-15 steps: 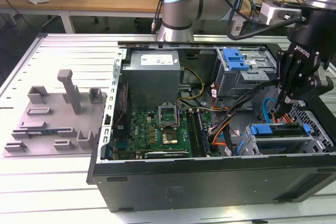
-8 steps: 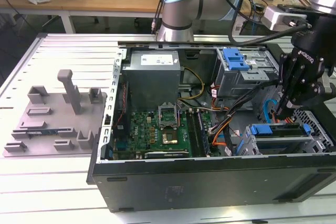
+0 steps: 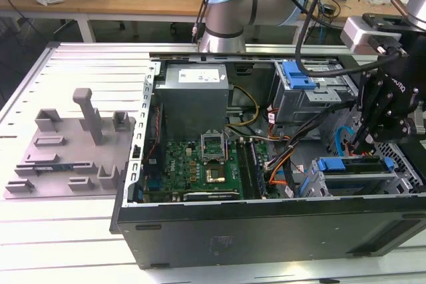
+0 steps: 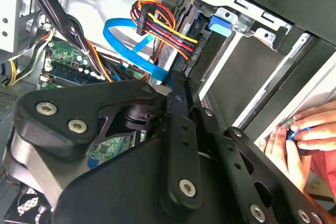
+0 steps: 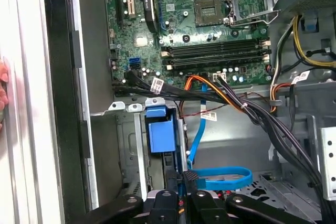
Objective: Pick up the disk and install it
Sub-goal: 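Insert the second disk wire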
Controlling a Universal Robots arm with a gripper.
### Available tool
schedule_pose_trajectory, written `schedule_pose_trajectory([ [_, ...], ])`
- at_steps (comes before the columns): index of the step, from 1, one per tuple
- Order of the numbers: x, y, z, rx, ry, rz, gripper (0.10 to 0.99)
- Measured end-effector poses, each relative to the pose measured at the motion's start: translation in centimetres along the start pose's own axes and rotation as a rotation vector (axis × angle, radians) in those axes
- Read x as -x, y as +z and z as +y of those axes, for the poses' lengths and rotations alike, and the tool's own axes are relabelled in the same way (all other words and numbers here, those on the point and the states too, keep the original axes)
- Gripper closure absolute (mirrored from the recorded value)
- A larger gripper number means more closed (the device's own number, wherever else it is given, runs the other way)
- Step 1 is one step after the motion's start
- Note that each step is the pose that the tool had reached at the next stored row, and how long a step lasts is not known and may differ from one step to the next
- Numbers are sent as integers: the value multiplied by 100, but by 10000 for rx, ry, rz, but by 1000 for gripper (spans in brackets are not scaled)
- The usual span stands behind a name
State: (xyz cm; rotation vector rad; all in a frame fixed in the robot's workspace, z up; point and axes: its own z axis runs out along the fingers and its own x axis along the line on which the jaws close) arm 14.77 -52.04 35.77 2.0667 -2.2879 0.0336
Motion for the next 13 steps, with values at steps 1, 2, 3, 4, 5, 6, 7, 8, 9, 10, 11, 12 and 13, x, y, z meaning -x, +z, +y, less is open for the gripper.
schedule_pose_trajectory([
  [1, -30, 5, -2, -36, -38, -80, 925],
  [2, -41, 17, 34, -208, -191, -121, 925],
  [3, -44, 20, 39, -249, -245, -133, 925],
  [4, -48, 22, 39, -270, -274, -141, 925],
  [5, -56, 23, 38, -297, -321, -150, 925],
  [6, -64, 25, 39, -308, -349, -155, 925],
  [7, -71, 27, 38, -316, -372, -157, 925],
  [8, -73, 28, 38, -321, -387, -159, 925],
  [9, -75, 30, 38, -326, -403, -162, 925],
  [10, -79, 31, 38, -333, -426, -160, 925],
  [11, -80, 32, 38, -337, -439, -160, 925],
  [12, -82, 35, 39, -344, -470, -160, 925],
  [13, -83, 36, 39, -350, -493, -158, 925],
])
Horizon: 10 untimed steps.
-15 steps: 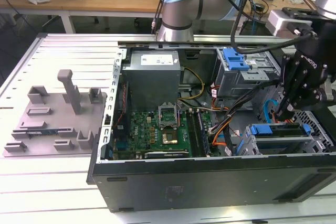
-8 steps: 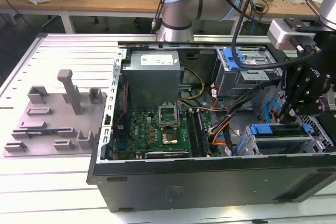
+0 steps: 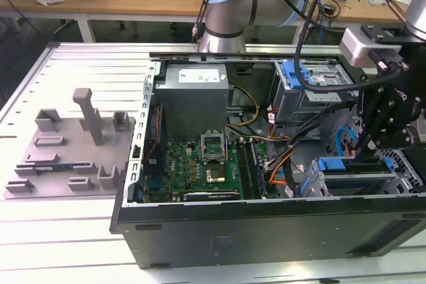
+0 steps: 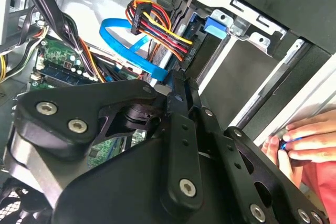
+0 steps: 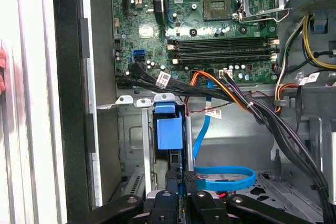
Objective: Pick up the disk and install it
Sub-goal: 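Insert the second disk wire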
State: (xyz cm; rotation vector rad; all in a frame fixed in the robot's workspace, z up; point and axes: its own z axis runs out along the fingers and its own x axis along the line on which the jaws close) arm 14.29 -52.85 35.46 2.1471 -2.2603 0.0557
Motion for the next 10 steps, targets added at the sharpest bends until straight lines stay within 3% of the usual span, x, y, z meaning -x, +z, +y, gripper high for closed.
schedule_pose_trajectory([
  [10, 0, 17, 11, -55, -264, -7, 925],
])
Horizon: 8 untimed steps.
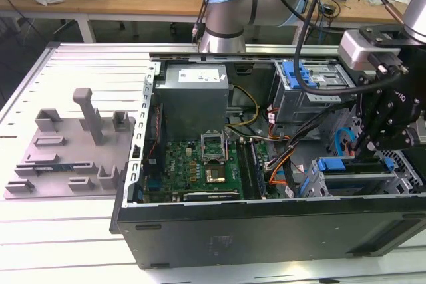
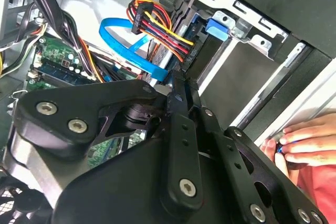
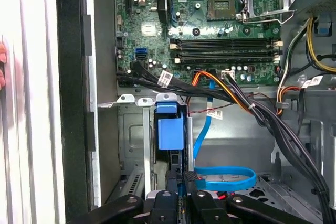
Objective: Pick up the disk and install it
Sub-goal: 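Insert the second disk wire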
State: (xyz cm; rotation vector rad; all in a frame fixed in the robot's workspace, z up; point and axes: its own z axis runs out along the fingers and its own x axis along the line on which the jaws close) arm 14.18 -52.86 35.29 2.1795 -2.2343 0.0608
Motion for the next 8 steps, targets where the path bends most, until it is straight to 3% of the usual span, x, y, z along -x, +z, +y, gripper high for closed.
schedule_pose_trajectory([
  [8, 1, 7, 0, -6, -153, -3, 925],
])
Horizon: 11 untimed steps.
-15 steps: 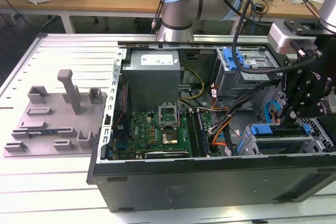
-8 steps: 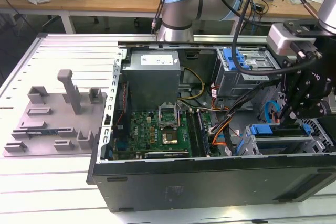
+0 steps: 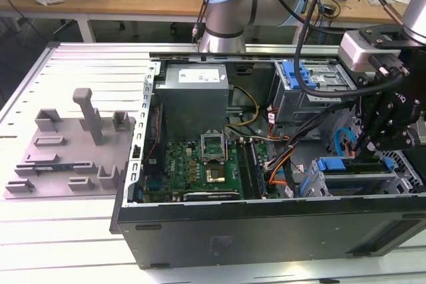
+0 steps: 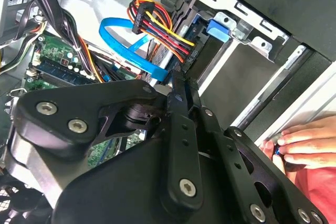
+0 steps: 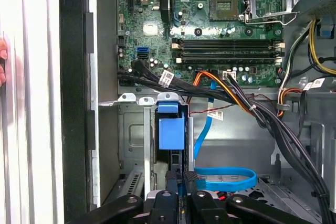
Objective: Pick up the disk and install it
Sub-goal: 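Insert the second disk wire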
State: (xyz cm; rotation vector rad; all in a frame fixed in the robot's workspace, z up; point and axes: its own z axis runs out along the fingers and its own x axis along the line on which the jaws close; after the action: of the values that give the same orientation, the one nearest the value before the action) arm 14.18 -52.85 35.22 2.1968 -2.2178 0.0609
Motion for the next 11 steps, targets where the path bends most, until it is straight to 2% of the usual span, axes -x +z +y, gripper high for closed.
schedule_pose_trajectory([
  [11, 10, 15, -11, 0, 0, 1, 925],
])
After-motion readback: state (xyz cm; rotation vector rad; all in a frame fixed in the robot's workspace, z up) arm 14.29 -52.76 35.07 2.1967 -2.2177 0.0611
